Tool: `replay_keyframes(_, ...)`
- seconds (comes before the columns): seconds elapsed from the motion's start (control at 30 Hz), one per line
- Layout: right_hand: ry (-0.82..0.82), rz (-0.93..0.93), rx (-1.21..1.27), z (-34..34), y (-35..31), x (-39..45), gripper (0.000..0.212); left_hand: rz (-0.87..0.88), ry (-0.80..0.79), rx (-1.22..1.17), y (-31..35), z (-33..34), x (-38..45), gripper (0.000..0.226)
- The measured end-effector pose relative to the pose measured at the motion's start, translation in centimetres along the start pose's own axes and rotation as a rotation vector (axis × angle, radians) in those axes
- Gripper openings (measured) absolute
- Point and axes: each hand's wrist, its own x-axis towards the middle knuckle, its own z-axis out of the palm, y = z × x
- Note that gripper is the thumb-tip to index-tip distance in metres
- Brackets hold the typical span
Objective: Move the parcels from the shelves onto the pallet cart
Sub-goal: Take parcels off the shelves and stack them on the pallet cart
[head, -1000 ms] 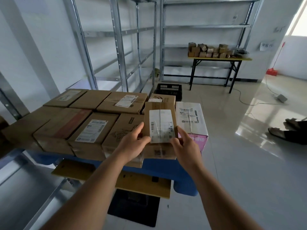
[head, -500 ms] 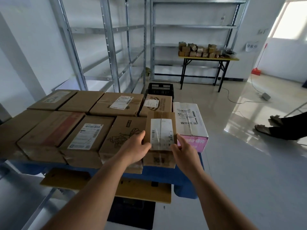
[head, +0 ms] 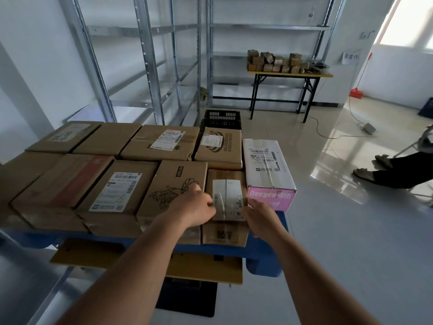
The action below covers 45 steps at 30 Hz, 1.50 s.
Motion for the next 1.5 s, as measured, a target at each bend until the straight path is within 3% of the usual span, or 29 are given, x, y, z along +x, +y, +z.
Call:
replay_keyframes(0.13, -0.008, 0.011, 0.023, -0.1, 0.0, -0.2, 0.03, 0.078, 0.14, 0.063, -0.6, 0.5, 0.0, 0.056)
replay_keyframes(0.27, -0.01, 0.034, 0.074, 0.1, -0.2, -0.4, 0.029, 0.02, 0.075, 0.171, -1.7, 0.8, 0.1, 0.069)
replay_keyframes(0.5, -0.019, 0.038, 0.093, 0.1, -0.4, -0.6, 0.029, 0.01, 0.068, 0.208, -2.2, 1.2, 0.4, 0.069)
replay_keyframes(0.77, 0.077, -0.034, -0.156, -0.5, -1.1, -0.6, 0.025, 0.0, 0.176, 0.068, -1.9, 1.3, -0.7, 0.084)
replay_keyframes(0.97, 0.233, -0.259, -0.268, -0.1, -3.3, -1.4, 0.046, -0.07, 0.422, -0.112, -2.5, 0.9, -4.5, 0.074)
replay_keyframes(1.07, 0.262, -0.418, -0.258, 1.6, -5.3, -2.6, 0.039, -0.17, 0.497, -0.178, -3.4, 1.2, -7.3, 0.072)
replay_keyframes(1.3, 0.169, -0.74, -0.212, 7.4, -9.4, -6.1, 0.034, -0.432, 0.648, -0.159, -6.9, 3.0, -13.7, 0.068)
replay_keyframes(1.5, 0.037, -0.856, -0.227, 13.3, -13.7, -7.5, 0.025, -0.563, 0.729, -0.159, -12.2, 3.1, -17.0, 0.066)
